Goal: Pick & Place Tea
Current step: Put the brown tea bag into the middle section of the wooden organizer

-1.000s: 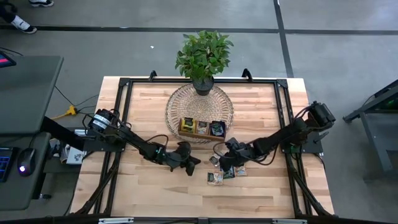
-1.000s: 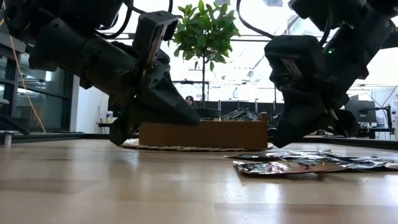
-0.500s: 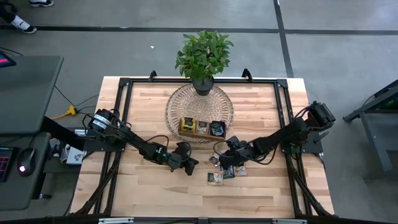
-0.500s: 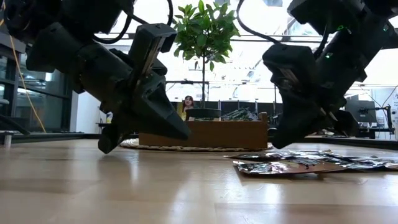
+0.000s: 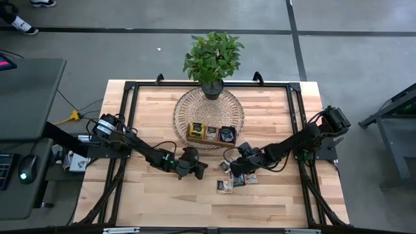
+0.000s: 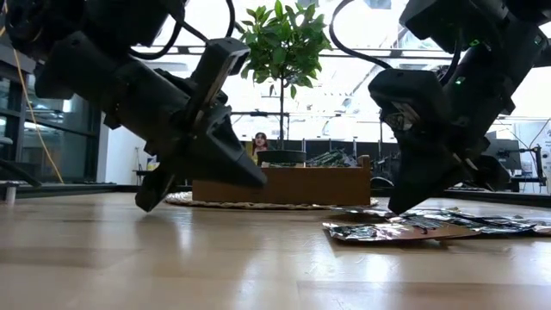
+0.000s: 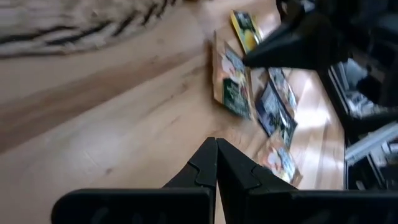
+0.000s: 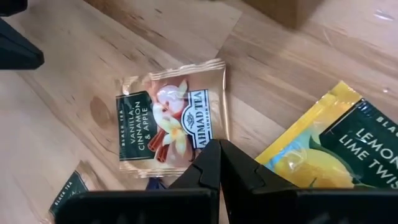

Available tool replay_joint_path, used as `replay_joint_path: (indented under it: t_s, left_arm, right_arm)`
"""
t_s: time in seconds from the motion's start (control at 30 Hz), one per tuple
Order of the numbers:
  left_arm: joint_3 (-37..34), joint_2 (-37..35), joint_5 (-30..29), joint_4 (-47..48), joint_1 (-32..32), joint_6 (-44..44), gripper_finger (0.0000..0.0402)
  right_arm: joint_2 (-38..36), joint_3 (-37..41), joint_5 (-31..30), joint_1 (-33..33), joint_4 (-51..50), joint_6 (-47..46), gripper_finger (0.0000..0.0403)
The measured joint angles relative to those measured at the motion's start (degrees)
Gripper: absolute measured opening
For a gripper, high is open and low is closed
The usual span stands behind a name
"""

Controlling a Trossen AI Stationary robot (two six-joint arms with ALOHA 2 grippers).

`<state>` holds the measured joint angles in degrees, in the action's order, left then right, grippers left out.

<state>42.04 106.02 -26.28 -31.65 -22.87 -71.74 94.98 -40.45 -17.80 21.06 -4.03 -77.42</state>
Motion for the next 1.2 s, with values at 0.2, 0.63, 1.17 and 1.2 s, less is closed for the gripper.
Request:
replay_joint_path:
  t_s: [0.2,0.63,1.17,1.2]
  left_arm:
    - [3.51,1.61,-1.57,1.29,0.65,-0.76,0.0000]
    - [15.27,7.41,4.76,16.03,2.25,-1.27,0.0000]
    - [15.50,7.37,1.85,19.73,2.27,-10.78,0.0125]
    - [15.50,7.37,1.85,19.76,2.29,-11.52,0.0141]
  right_arm:
    - [1.20,0.00,-0.02,-0.02,2.24,-0.18,0.0000]
    - [5.55,-2.07,1.06,0.26,6.60,1.42,0.0000]
    - [5.62,-1.99,1.88,0.37,6.65,2.93,0.0000]
    - [5.62,-1.99,1.90,0.37,6.69,3.05,0.0000]
